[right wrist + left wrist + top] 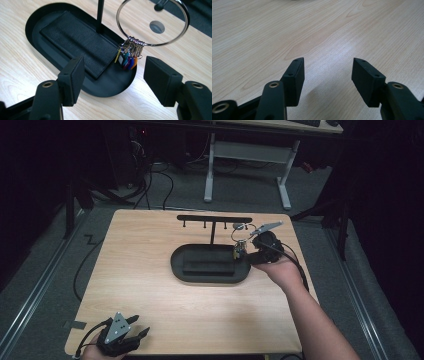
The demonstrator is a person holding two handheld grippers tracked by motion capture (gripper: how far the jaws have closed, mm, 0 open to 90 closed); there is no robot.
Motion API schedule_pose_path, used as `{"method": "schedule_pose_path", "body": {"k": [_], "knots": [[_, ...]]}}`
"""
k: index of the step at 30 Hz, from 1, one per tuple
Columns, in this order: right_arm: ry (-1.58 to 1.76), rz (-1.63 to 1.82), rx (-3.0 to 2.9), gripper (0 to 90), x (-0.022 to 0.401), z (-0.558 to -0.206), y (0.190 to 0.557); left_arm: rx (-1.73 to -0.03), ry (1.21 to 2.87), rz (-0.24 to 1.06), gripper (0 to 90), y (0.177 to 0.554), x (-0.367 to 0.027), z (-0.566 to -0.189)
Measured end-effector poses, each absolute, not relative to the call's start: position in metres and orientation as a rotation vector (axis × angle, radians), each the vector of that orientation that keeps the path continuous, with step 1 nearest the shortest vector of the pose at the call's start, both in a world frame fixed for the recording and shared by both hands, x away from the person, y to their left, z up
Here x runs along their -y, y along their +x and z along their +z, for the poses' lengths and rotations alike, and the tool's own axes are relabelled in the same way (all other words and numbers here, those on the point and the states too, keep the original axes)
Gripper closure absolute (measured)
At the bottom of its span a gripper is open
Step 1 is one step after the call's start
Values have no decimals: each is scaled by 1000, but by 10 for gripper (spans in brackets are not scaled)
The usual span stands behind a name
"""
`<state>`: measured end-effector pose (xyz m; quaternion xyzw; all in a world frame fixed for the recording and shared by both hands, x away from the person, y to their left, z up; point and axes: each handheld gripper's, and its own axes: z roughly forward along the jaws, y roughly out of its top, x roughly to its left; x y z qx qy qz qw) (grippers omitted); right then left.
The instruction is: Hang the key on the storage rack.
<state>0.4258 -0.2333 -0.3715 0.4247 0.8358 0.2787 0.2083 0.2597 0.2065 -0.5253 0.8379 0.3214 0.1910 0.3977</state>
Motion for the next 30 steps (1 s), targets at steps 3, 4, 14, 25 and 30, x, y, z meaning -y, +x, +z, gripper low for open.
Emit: {"method": "schedule_pose_path", "body": {"k": [3,4,14,25,30], "knots": [[1195,839,-2275,296,242,-386,415,-810,2122,476,438,260,-205,-525],[1191,845,-2264,280,244,-392,411,-811,2121,472,437,260,-205,-525],[1264,1023,-2197,186,267,-465,345,-804,2144,453,387,262,-198,-526],[1347,1162,-2088,192,276,-521,285,-783,2145,432,354,261,-191,-526],[1354,1162,-2098,192,275,-525,293,-799,2135,440,364,258,-197,-526]]}}
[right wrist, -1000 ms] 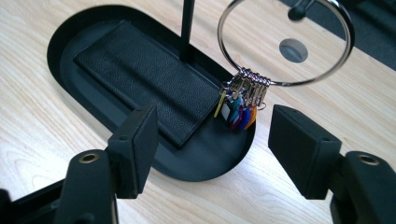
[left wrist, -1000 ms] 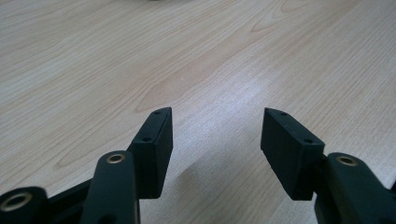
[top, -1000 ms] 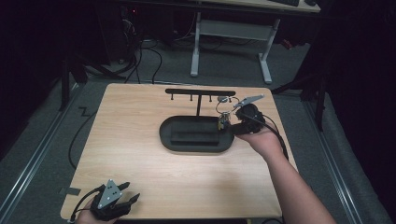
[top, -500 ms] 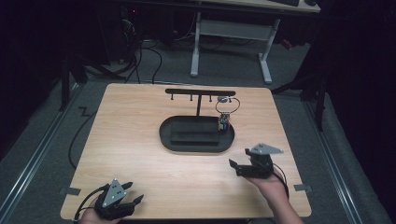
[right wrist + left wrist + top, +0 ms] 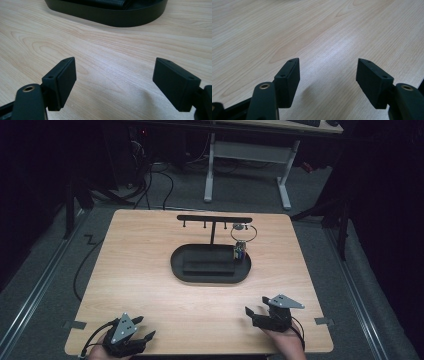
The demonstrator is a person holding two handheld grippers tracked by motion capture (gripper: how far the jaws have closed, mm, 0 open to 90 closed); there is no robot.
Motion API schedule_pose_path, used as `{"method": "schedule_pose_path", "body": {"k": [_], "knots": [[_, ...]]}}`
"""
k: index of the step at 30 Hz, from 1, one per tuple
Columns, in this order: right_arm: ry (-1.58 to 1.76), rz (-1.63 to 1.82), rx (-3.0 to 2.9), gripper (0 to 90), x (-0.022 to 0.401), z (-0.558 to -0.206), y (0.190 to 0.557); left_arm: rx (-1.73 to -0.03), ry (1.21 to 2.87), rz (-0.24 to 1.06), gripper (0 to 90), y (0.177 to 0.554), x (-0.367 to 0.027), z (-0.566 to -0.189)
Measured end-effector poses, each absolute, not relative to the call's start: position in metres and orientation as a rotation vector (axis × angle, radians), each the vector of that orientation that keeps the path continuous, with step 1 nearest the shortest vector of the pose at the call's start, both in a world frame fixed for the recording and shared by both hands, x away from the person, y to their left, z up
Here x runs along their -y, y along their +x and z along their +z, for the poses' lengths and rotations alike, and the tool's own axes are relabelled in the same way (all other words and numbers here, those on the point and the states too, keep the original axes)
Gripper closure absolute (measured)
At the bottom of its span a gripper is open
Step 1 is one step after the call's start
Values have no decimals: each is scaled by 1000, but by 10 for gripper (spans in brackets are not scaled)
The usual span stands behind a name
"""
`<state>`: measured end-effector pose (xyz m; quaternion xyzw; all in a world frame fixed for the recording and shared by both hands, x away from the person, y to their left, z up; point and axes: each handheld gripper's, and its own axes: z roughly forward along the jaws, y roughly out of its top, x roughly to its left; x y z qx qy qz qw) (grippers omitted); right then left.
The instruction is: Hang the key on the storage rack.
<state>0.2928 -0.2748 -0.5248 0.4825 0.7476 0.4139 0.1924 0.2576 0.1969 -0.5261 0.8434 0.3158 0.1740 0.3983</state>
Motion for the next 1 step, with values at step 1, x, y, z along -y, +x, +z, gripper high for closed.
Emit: {"method": "schedule_pose_path", "body": {"k": [1], "knots": [[1354,1162,-2098,192,275,-525,293,-799,2135,440,364,258,-197,-526]]}}
